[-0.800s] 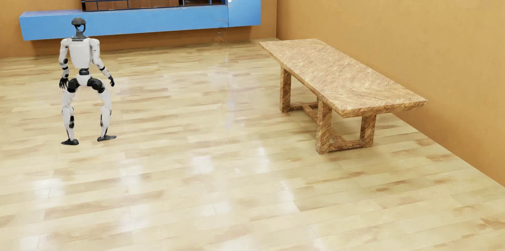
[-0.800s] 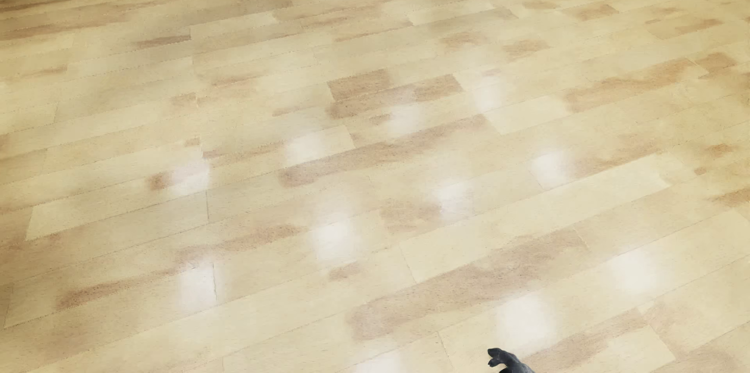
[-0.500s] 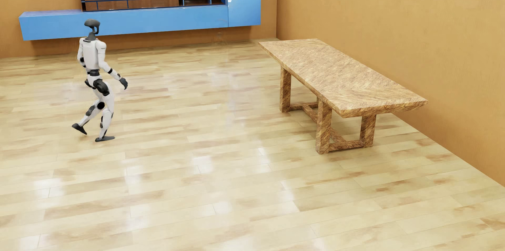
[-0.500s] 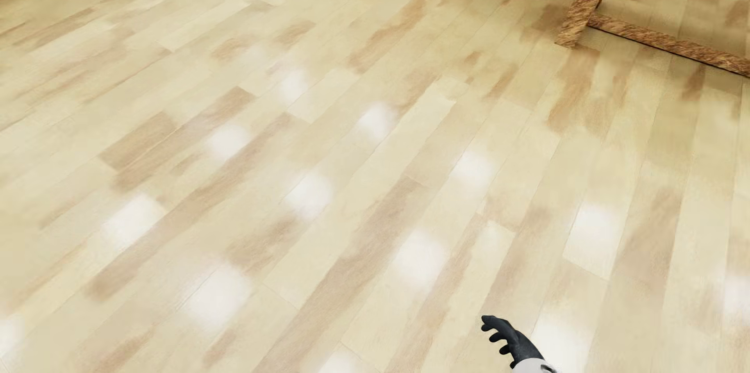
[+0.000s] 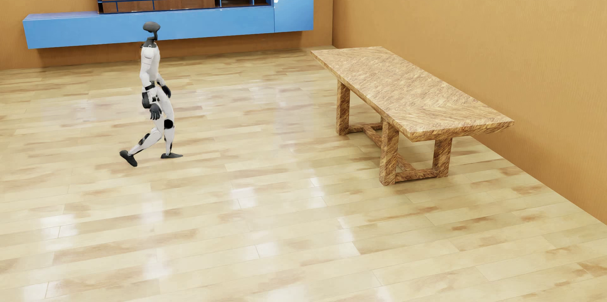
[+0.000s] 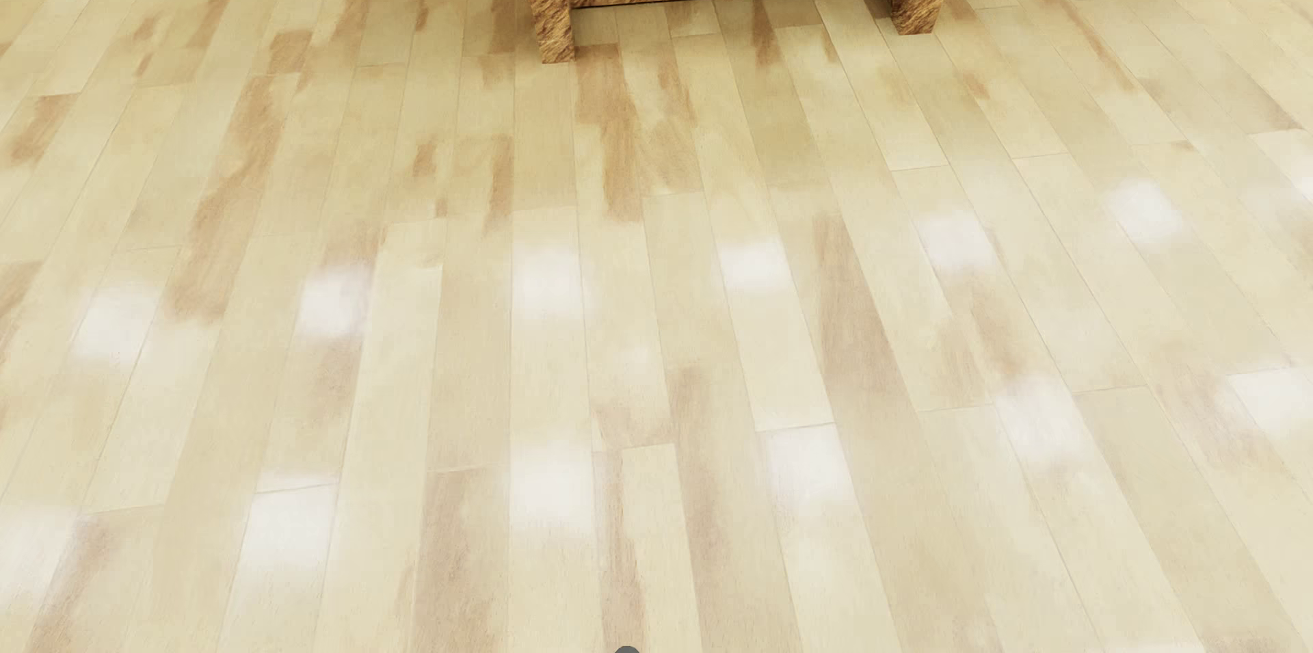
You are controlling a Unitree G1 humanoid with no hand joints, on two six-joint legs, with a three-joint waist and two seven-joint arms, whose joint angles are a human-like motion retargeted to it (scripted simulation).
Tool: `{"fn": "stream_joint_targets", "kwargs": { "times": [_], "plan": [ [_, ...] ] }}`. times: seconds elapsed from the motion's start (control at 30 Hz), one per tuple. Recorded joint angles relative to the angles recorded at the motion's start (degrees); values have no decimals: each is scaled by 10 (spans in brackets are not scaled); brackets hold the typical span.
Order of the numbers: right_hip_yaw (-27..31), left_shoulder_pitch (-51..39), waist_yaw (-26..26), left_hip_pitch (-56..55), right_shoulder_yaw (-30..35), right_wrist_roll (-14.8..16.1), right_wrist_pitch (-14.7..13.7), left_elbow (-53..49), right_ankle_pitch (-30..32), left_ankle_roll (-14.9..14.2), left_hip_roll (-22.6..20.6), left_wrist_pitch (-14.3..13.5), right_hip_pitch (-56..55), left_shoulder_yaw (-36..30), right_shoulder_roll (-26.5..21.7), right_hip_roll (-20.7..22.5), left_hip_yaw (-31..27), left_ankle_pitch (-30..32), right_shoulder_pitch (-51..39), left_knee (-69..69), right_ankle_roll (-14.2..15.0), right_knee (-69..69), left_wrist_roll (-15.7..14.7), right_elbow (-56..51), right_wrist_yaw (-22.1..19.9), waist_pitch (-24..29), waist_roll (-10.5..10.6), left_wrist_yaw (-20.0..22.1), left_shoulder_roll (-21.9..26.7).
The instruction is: Head to the table
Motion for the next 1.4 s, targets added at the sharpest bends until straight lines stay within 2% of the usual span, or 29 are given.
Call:
{"fn": "stream_joint_targets", "kwargs": {
  "times": [0.07, 0.1, 0.17, 0.23, 0.27, 0.3, 0.37, 0.4, 0.43, 0.47, 0.53, 0.57, 0.6, 0.63, 0.67, 0.73, 0.8, 0.9, 0.97, 1.0, 1.03, 1.07, 1.13, 1.2, 1.23, 1.27, 1.3, 1.33, 1.4],
  "plan": [
    [12, -11, -5, 60, 30, -17, -17, -28, -24, 0, 7, -32, -99, -14, -25, -32, 48, -53, 17, 11, 3, 153, -8, -16, 70, 6, -7, 7, -4],
    [7, -28, -14, 93, 23, -16, -23, -37, -20, -2, 3, -38, -149, -23, -29, -65, 62, -73, 31, 7, -12, 182, -10, -38, 76, 8, -13, 9, -2],
    [-36, -77, -38, 149, -32, 16, -31, -43, -48, -6, -10, -33, -226, -50, -2, -123, 72, -111, 67, -1, -79, 140, -6, -91, 29, 9, -21, 1, 5],
    [-89, -139, -65, 190, -81, 56, -47, -51, -88, -13, -20, -30, -256, -100, 41, -149, 61, -149, 103, -1, -103, -22, 16, -131, -14, 6, -22, -14, 23],
    [-119, -171, -77, 210, -92, 62, -48, -57, -87, -17, -22, -36, -253, -129, 60, -154, 50, -164, 117, -6, -119, -147, 23, -142, -16, 4, -20, -17, 32],
    [-128, -200, -86, 232, -100, 61, -47, -61, -63, -22, -21, -42, -237, -157, 79, -141, 38, -174, 128, -20, -116, -297, 24, -146, -13, 1, -16, -18, 43],
    [-117, -248, -101, 278, -115, 49, -32, -68, -8, -36, -12, -55, -192, -215, 116, -125, 15, -189, 141, -40, -48, -519, 8, -132, 0, -3, -4, -22, 62],
    [-162, -266, -103, 297, -117, 42, -23, -66, 48, -45, -2, -64, -179, -245, 131, -132, 8, -189, 143, -38, -90, -519, -2, -116, 12, -3, 0, -22, 72],
    [-174, -276, -106, 311, -109, 28, -12, -59, 65, -58, 16, -66, -177, -266, 142, -120, -4, -177, 137, -16, -168, -481, -16, -89, 33, 0, 6, -14, 82],
    [-182, -273, -108, 313, -99, 8, 1, -40, 23, -72, 34, -56, -173, -274, 143, -111, -9, -147, 128, 32, -184, -432, -35, -60, 54, 6, 15, 2, 80],
    [-195, -260, -111, 270, -87, -31, 21, 33, -53, -98, 58, -10, -158, -278, 138, -105, -27, -7, 109, 173, -186, -358, -76, -30, 89, 17, 28, 29, 50],
    [-207, -264, -111, 229, -87, -41, 12, 76, -75, -125, 70, 10, -139, -301, 138, -105, -42, 51, 103, 262, -189, -352, -81, -37, 101, 20, 33, 16, 41],
    [-224, -272, -111, 184, -97, -36, -5, 115, -93, -150, 96, 20, -114, -345, 140, -102, -48, 76, 99, 348, -192, -355, -70, -54, 102, 24, 38, -25, 41],
    [-238, -275, -108, 142, -107, -33, -20, 143, -108, -144, 134, 16, -86, -386, 136, -93, -42, 67, 90, 416, -195, -363, -54, -69, 85, 28, 46, -70, 48],
    [-244, -264, -102, 103, -120, -25, -26, 154, -121, -122, 169, 12, -63, -399, 128, -84, -31, 49, 72, 461, -196, -368, -55, -77, 54, 32, 54, -87, 57],
    [-234, -204, -80, 35, -121, -34, -24, 145, -144, -75, 210, 15, -30, -360, 93, -66, 5, 31, 17, 475, -193, -374, -94, -68, -4, 37, 69, -55, 76],
    [-212, -132, -54, -21, -109, -46, -13, 121, -166, -40, 191, 7, -8, -315, 59, -54, 32, 6, -47, 406, -190, -371, -126, -57, -4, 37, 76, -12, 105],
    [-181, -36, -25, -64, -98, -49, -55, 94, -207, -40, 120, 12, 21, -262, 27, -38, 35, 21, -118, 176, -189, -368, -133, -71, 3, 31, 79, 16, 153],
    [-162, 4, -17, -41, -73, -51, -79, 104, -234, -88, 83, 44, 44, -219, 16, -26, 38, 81, -156, -54, -184, -379, -145, -96, -1, 21, 80, 22, 142],
    [-155, 23, -16, -21, -69, -44, -88, 113, -244, -56, 79, 54, 59, -203, 16, -23, 58, 128, -166, -115, -180, -385, -149, -113, -11, 15, 80, 16, 133],
    [-150, 37, -16, -13, -65, -35, -96, 124, -253, 20, 80, 59, 67, -193, 19, -24, 73, 117, -171, -111, -175, -373, -151, -129, -16, 10, 78, 7, 124],
    [-150, 43, -16, -2, -67, -23, -102, 138, -255, 37, 76, 63, 70, -189, 21, -34, 84, 106, -169, -99, -167, -343, -152, -144, -23, 7, 74, -6, 110],
    [-156, 30, -16, 14, -77, -2, -108, 172, -184, 17, 67, 75, 31, -190, 42, -63, 83, 56, -139, -49, -147, -199, -142, -162, -42, 7, 59, -29, 88],
    [-114, 16, -17, 43, -45, -20, -101, 172, -58, 12, 63, 65, -41, -204, 41, -80, 99, 4, -108, -9, -34, -18, -120, -147, -2, 8, 45, -64, 67],
    [-84, 8, -17, 62, -19, -43, -96, 158, -24, 8, 61, 52, -79, -199, 29, -75, 109, -18, -103, 4, -7, 66, -113, -131, 47, 10, 37, -60, 57],
    [-69, -4, -14, 80, -4, -63, -85, 147, -23, 2, 59, 47, -112, -183, 20, -81, 117, -38, -97, 15, -1, 131, -114, -112, 89, 12, 28, -35, 45],
    [-73, -23, -13, 99, -11, -70, -65, 143, -41, -5, 56, 45, -143, -163, 22, -113, 120, -53, -87, 19, -4, 165, -119, -91, 101, 13, 18, 3, 31],
    [-82, -49, -14, 119, -33, -67, -39, 145, -45, -13, 53, 46, -168, -153, 29, -149, 116, -65, -72, 19, -23, 169, -119, -69, 89, 14, 10, 33, 18],
    [-95, -111, -23, 151, -76, -53, -4, 151, -94, -30, 43, 38, -200, -172, 42, -206, 96, -83, -40, 10, -44, 89, -93, -26, 56, 13, -5, 41, 7]
  ]
}}
